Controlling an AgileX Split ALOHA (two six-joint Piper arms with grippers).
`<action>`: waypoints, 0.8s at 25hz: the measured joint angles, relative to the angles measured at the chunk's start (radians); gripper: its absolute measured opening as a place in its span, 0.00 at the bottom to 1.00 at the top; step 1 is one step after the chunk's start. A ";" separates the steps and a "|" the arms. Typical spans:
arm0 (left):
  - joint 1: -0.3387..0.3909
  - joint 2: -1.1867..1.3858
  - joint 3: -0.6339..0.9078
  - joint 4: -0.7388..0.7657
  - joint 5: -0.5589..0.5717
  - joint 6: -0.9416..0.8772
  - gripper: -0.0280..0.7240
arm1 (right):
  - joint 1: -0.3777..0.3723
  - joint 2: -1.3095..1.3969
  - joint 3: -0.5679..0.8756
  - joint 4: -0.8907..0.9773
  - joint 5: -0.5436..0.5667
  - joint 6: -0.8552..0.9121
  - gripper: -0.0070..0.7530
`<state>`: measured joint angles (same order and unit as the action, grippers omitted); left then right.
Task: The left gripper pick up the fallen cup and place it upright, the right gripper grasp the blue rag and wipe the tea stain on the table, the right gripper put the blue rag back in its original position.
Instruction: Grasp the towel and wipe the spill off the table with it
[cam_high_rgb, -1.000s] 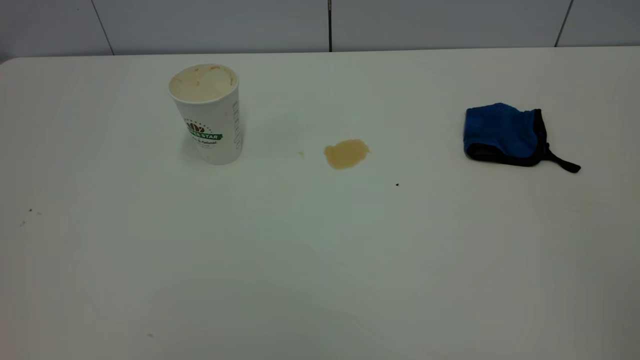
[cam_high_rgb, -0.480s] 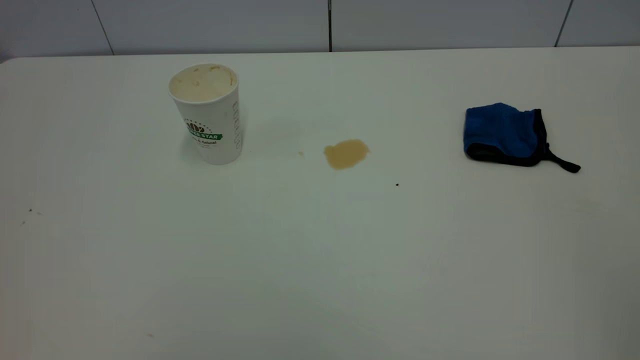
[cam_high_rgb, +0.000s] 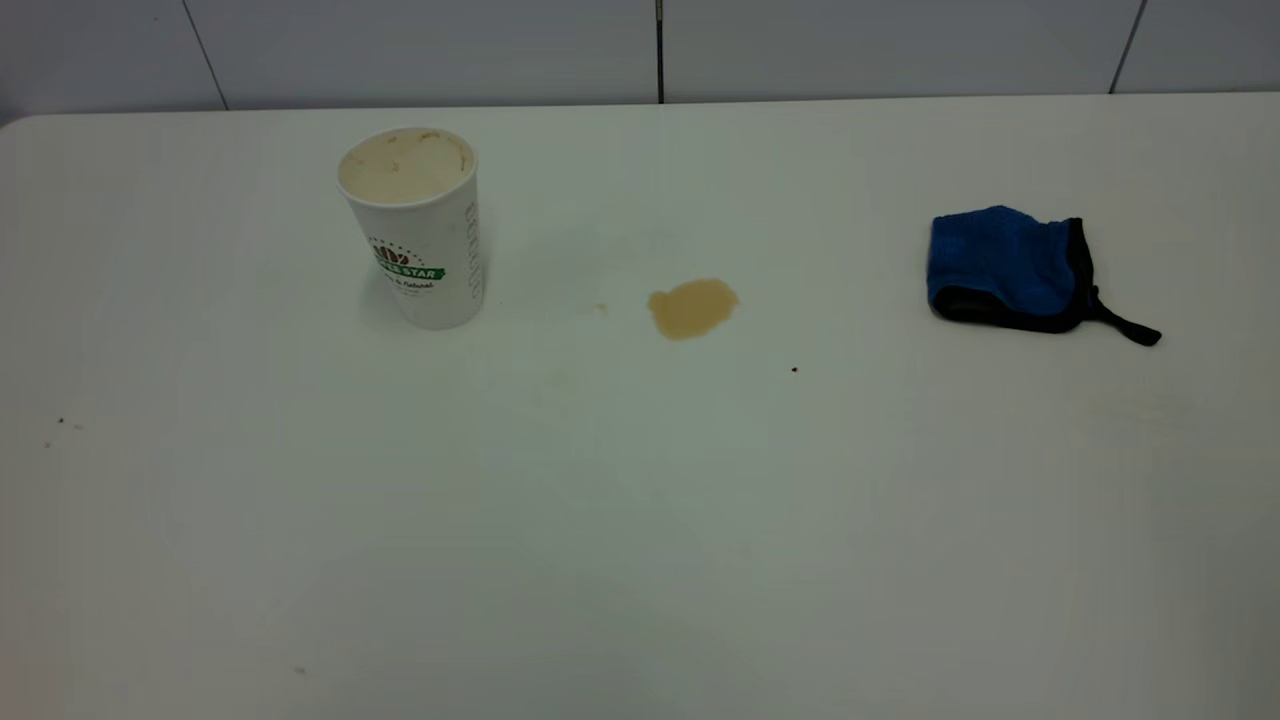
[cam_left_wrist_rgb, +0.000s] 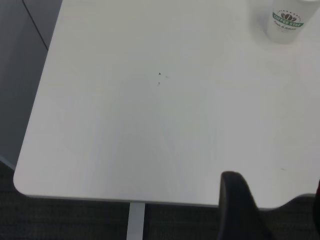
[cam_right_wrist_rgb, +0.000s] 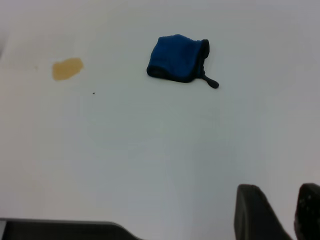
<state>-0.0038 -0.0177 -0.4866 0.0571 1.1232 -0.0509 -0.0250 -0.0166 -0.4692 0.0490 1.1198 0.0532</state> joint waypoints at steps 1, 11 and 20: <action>0.000 0.000 0.000 0.000 0.000 0.000 0.57 | 0.000 0.000 0.000 -0.001 -0.002 0.019 0.33; 0.000 0.000 0.000 0.000 0.000 0.000 0.57 | 0.000 0.295 -0.096 -0.004 -0.170 -0.086 0.92; 0.000 0.000 0.000 0.000 0.000 0.000 0.57 | 0.000 1.002 -0.386 0.041 -0.310 -0.146 0.96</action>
<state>-0.0038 -0.0177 -0.4866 0.0571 1.1232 -0.0509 -0.0250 0.9859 -0.8552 0.0902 0.8093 -0.0928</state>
